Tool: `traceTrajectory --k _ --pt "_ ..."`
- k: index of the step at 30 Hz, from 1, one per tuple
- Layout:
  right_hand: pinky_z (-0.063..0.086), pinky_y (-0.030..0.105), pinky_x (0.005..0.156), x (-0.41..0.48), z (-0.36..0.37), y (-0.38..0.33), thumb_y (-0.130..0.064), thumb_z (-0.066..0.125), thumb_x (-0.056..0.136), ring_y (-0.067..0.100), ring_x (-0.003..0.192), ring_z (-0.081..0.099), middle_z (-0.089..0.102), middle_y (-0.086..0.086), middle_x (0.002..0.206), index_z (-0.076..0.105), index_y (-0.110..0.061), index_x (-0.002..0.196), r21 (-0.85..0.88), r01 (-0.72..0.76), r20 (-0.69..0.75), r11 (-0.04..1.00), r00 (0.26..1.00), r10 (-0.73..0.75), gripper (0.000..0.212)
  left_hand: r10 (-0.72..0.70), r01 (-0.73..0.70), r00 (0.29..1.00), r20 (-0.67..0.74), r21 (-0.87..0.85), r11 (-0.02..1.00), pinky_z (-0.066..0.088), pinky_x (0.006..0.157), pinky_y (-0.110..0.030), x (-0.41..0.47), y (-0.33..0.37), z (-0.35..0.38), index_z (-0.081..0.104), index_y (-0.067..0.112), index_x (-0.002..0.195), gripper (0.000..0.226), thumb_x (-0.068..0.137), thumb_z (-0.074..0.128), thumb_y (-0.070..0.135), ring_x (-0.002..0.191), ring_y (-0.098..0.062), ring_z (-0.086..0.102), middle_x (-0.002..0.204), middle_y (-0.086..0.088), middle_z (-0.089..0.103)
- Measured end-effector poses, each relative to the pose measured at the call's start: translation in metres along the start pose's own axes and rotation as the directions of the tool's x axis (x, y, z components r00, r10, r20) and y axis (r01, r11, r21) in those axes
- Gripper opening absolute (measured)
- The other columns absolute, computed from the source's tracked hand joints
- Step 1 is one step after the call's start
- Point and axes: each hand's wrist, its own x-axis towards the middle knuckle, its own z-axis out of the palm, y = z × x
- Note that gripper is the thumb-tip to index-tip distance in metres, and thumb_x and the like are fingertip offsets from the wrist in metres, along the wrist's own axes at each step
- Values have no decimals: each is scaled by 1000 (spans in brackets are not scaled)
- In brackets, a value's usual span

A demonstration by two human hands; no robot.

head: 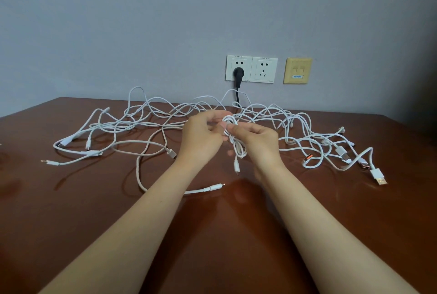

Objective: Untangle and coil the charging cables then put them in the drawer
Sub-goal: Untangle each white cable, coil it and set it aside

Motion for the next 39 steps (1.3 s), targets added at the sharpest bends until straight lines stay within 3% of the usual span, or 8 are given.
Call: traceTrajectory --k 5,10,15,22,26,29,34,39 --pt "53 24 47 -6 3 4 -9 61 88 10 50 55 61 6 65 68 -11 81 40 -43 106 998 994 39 9 -41 49 994 -101 78 996 55 83 -42 -2 -8 -1 68 22 93 25 88 53 3 82 -22 68 90 1 67" --pt "52 25 49 -8 13 8 5 59 84 11 55 60 64 3 80 58 -11 105 42 -94 125 995 988 88 27 -117 118 961 -250 -12 993 54 84 -44 -2 -13 -8 70 22 91 26 83 53 4 90 -23 66 89 3 68" --pt "53 17 55 -10 9 2 4 64 82 7 53 63 65 10 74 64 -5 88 -52 37 12 998 999 -37 11 -232 200 934 -270 -142 970 58 71 -30 -7 -7 -21 68 6 106 25 87 53 0 87 -24 67 96 -7 67" --pt "55 22 70 -15 33 -10 -3 63 85 5 62 64 68 0 77 70 -5 94 -193 81 34 978 997 -76 11 -117 150 965 -234 132 980 53 87 -43 -1 19 -70 71 11 98 23 82 56 3 89 -28 67 93 -8 69" --pt "52 16 56 -23 61 -28 4 66 81 1 43 57 63 -3 61 67 -8 79 -177 81 125 981 990 -60 12 -152 193 957 -246 154 969 53 87 -43 -3 26 -109 66 22 79 20 80 59 3 86 -29 68 80 -2 65" --pt "45 10 49 -28 84 -34 5 69 77 -2 38 51 59 -11 46 65 -13 70 -192 109 155 975 985 -80 19 -166 226 952 -257 226 947 52 88 -34 -7 30 -140 66 21 82 17 80 60 5 88 -26 66 83 -4 66" --pt "44 12 44 -45 130 -33 8 69 75 -1 36 51 58 -11 43 64 -11 68 -199 84 220 976 975 -39 22 -177 262 959 -221 456 851 29 59 -14 -18 38 -198 70 15 96 15 83 62 12 82 -11 53 86 0 61" --pt "49 21 50 -66 174 -23 10 67 75 9 41 53 62 1 58 62 -14 64 -215 43 296 976 955 23 27 -195 281 958 -209 571 771 33 70 -17 -37 32 -249 69 17 97 15 84 61 14 85 -11 52 89 1 61"
